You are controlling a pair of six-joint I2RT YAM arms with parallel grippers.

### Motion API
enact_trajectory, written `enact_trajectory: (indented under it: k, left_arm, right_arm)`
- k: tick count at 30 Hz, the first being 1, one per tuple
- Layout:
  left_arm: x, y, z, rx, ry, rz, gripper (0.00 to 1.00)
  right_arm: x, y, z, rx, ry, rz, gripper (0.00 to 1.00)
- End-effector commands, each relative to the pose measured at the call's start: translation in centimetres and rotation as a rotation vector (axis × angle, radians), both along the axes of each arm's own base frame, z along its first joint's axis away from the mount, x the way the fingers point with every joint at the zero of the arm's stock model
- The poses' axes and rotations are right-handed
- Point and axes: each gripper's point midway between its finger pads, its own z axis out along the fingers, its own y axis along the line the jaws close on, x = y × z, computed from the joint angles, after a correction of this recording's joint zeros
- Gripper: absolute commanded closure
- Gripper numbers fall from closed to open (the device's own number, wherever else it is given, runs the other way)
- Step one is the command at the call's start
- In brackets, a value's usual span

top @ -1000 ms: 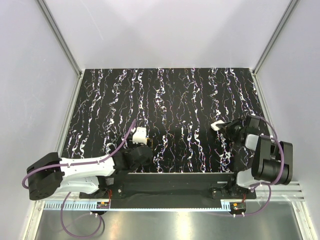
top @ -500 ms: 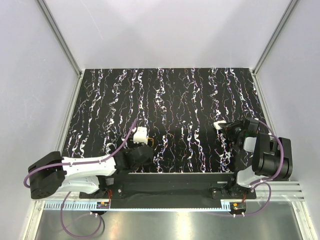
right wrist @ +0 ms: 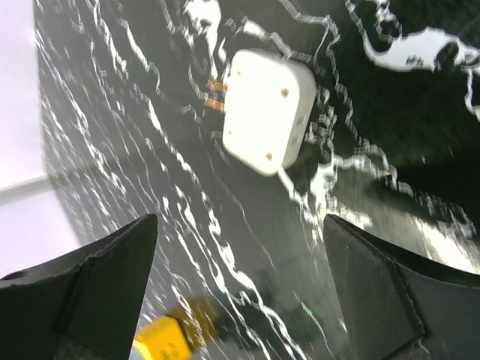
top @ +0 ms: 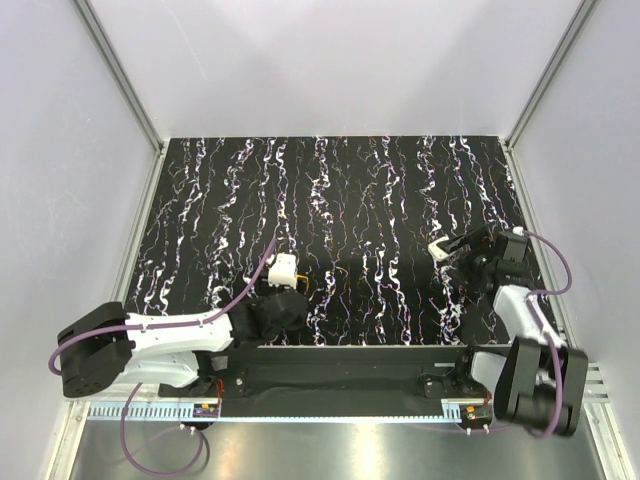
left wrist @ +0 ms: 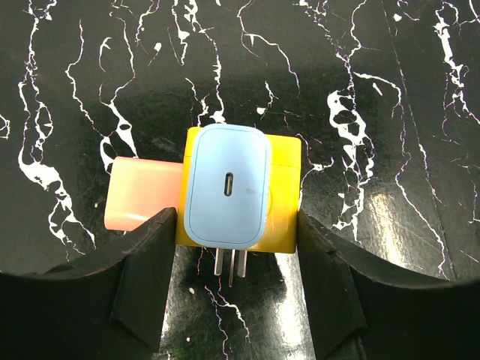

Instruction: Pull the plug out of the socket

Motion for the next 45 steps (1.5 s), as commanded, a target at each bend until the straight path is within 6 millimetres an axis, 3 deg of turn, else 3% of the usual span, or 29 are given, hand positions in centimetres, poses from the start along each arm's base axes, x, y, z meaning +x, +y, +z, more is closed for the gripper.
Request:
enact_trajectory:
  k: [1,2,3,8,11,14,17,23,27,33,45]
  left_arm:
    - [0.0,-1.0,0.3,-0.035,0.003,-0.015,0.91]
    - [0.0,-1.1,0.4,-0.041,0.003,-0.015,0.82]
    - [-0.1,-1.1,0.4,-0.045,0.005,-0.014,0.64]
    - [-0.3,-0.6,1.7,-0.093,-0.017,-0.014,0.49]
    - [-0.6,-0.2,2.4,-0.132,-0.026,-0.014,0.41]
    - [-0.9,-0.4,3.0,-0.163,-0.027,-0.036,0.27]
    - [-1.2,-0.5,3.4,-0.183,-0.030,-0.060,0.21]
    - [-1.2,-0.4,3.2,-0.162,-0.019,-0.065,0.20]
    - [-1.5,-0.7,4.5,-0.230,-0.024,-0.068,0.19]
    - [-2.3,0.4,6.6,-0.294,-0.019,-0.064,0.17]
    - [-2.8,0.6,8.3,-0.290,-0.005,-0.081,0.28]
  right_arm:
    - [-2.4,0.9,1.1,-0.106,0.049,0.083,0.03]
    - [-2.7,1.5,1.3,-0.107,0.041,0.106,0.03]
    - [-2.8,2.3,2.1,-0.123,0.008,0.138,0.04]
    - [-5.0,8.8,1.6,-0.165,0.017,0.417,0.06]
    - [-6.2,11.5,0.7,-0.174,0.024,0.528,0.07]
    - [-6.8,13.6,0.5,-0.140,0.002,0.602,0.06]
    - [-7.0,14.7,0.5,-0.133,-0.003,0.643,0.07]
    - [-7.5,16.0,1.3,-0.133,-0.036,0.696,0.06]
    - [-8.0,17.4,1.8,-0.127,-0.049,0.763,0.07]
    - [-9.2,19.3,0.7,-0.133,-0.020,0.837,0.07]
    - [-11.1,24.9,1.1,-0.084,-0.078,0.971,0.17]
